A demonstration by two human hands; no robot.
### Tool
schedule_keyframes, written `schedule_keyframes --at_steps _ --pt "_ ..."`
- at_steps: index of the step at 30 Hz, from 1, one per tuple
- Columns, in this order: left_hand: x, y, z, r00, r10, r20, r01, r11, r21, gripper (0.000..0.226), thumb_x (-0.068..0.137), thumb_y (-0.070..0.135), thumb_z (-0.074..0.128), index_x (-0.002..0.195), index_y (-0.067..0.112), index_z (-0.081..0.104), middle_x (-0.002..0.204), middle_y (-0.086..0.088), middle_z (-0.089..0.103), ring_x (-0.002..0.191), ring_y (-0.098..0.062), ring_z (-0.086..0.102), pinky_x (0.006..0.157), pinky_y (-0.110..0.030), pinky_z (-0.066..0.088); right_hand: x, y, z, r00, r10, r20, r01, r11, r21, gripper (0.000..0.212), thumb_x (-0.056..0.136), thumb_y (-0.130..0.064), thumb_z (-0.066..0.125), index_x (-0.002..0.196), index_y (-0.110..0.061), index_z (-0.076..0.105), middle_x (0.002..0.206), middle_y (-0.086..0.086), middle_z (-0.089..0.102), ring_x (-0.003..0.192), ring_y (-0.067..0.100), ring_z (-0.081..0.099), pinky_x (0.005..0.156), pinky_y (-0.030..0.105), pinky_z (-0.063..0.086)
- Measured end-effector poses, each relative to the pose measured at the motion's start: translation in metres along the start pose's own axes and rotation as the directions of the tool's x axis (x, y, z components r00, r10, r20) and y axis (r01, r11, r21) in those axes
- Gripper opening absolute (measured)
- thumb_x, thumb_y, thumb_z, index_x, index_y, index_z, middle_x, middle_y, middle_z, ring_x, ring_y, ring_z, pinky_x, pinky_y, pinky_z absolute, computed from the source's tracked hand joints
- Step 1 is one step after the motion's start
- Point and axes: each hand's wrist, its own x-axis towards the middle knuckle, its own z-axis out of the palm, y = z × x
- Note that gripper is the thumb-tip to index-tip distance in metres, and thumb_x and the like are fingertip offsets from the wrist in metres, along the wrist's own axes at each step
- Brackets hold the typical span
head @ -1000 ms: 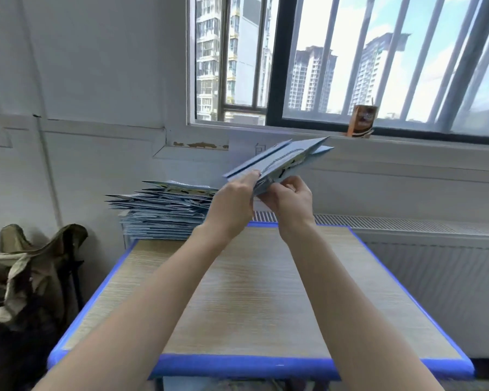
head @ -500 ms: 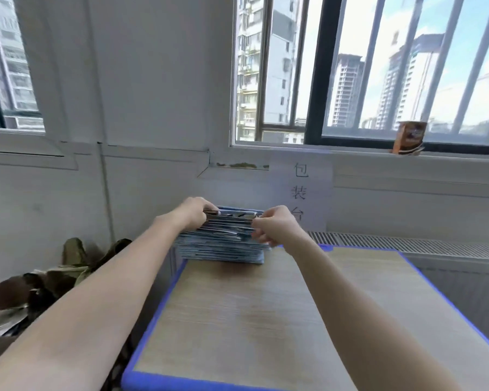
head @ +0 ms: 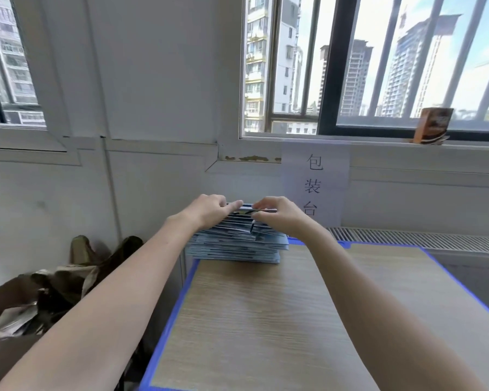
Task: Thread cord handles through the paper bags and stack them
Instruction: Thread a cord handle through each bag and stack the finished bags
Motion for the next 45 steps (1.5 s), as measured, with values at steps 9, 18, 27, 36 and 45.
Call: schedule_keyframes --at_steps 9,18,27,36,45 --pt "-0.001 -0.007 0.003 0.991 0.090 -0.102 -0.076 0.988 0.132 0.047 0.095 0.061 0.047 0.101 0.018 0.065 0.094 -0.007 0.065 0.088 -0.026 0.058 0.076 -0.036 0.047 0.004 0.017 0.001 0.973 -0.162 -0.162 0.154 0.986 -0.055 0.011 0.089 -0.022 0.075 0.100 -0.019 0.077 0.099 -0.003 0.075 0.095 0.011 0.066 0.090 0.030 0.052" --pt "-0.004 0.001 0.008 0.947 0.270 -0.176 -0.177 0.892 0.416 0.033 0.101 0.043 0.049 0.095 0.013 0.061 0.079 -0.006 0.060 0.081 -0.031 0.062 0.067 -0.036 0.044 0.023 0.003 0.015 0.932 -0.320 -0.173 0.182 0.823 -0.539 0.013 0.090 -0.020 0.069 0.091 -0.014 0.057 0.092 0.001 0.055 0.082 0.025 0.054 0.069 0.032 0.041" --pt "0.000 0.014 0.020 0.966 -0.002 -0.259 0.045 0.986 0.159 0.027 0.095 0.038 0.064 0.097 0.011 0.064 0.101 -0.010 0.068 0.093 -0.029 0.059 0.078 -0.036 0.048 0.019 0.005 0.030 0.973 -0.122 -0.197 0.058 0.952 -0.302 0.019 0.092 -0.028 0.066 0.093 -0.012 0.056 0.099 0.009 0.058 0.095 0.026 0.051 0.082 0.040 0.047" --pt "0.003 0.020 0.000 0.981 -0.162 -0.108 0.161 0.987 -0.015 0.038 0.098 0.036 0.055 0.069 0.012 0.055 0.074 -0.007 0.056 0.077 -0.027 0.052 0.067 -0.032 0.039 0.012 0.002 -0.001 0.996 -0.007 -0.086 0.001 0.997 -0.075 0.023 0.097 -0.013 0.051 0.103 -0.006 0.072 0.098 0.007 0.070 0.090 0.026 0.063 0.077 0.032 0.052" --pt "0.085 0.009 -0.017 0.700 -0.591 0.401 0.527 0.807 0.268 0.097 0.086 0.078 0.045 0.158 0.019 0.016 0.165 -0.010 0.011 0.147 -0.033 0.027 0.114 -0.046 0.032 0.117 0.042 0.002 0.868 0.446 0.217 -0.327 0.843 -0.426 0.084 0.090 -0.069 0.050 0.149 -0.011 0.040 0.154 0.013 0.039 0.134 0.038 0.042 0.108 0.045 0.039"
